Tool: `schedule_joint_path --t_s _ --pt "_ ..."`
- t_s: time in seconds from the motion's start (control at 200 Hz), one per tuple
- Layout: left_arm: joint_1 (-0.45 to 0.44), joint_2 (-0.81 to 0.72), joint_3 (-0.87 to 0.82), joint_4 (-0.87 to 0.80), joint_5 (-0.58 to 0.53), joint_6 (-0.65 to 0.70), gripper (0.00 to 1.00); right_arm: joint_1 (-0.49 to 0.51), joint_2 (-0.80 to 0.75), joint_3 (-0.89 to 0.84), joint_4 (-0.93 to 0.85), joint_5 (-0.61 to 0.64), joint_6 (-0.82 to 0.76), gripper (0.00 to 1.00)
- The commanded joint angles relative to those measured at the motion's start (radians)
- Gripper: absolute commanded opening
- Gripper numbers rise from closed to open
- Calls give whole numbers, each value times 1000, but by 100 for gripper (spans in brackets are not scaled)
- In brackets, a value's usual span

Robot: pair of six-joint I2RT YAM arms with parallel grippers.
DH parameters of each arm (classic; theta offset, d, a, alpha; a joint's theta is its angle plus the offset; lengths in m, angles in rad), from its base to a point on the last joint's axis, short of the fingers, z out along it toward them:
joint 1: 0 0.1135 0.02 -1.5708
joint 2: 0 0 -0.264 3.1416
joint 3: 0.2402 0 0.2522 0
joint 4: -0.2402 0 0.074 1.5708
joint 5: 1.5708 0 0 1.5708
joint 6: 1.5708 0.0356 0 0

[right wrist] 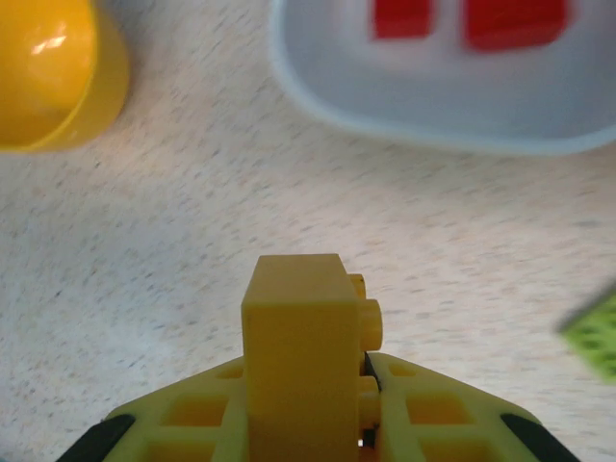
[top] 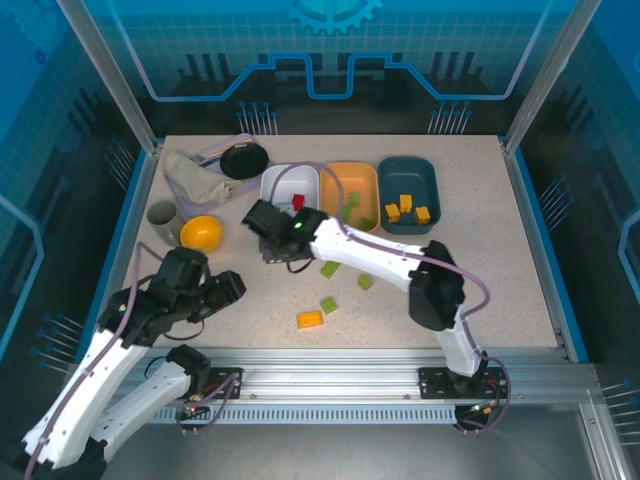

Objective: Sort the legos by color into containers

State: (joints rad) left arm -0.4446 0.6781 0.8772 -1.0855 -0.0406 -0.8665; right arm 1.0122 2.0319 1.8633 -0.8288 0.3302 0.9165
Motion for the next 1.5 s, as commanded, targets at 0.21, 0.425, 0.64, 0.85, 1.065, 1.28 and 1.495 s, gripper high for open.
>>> schedule_joint_path --t_s 0.21,0.425,0.64,0.85,1.065,1.28,1.495 --pt "-102 381 93 416 99 -22 72 -422 -257 -247 -12 -11 -262 10" --pt "-168 688 291 541 100 -23 72 -672 -130 -152 -42 -63 -417 10" --pt "-174 906 493 555 110 -10 72 -797 126 97 -113 -147 -450 11" --pt "-174 1032 622 534 124 4 72 -838 362 363 -192 -208 -439 13" --pt "-174 1095 657 509 148 6 72 -842 477 504 -245 -226 -439 21" --pt "-181 1129 691 484 167 16 72 -844 457 499 -254 -224 -439 42" --pt "-209 1179 756 448 195 51 73 -835 302 447 -236 -189 -434 57"
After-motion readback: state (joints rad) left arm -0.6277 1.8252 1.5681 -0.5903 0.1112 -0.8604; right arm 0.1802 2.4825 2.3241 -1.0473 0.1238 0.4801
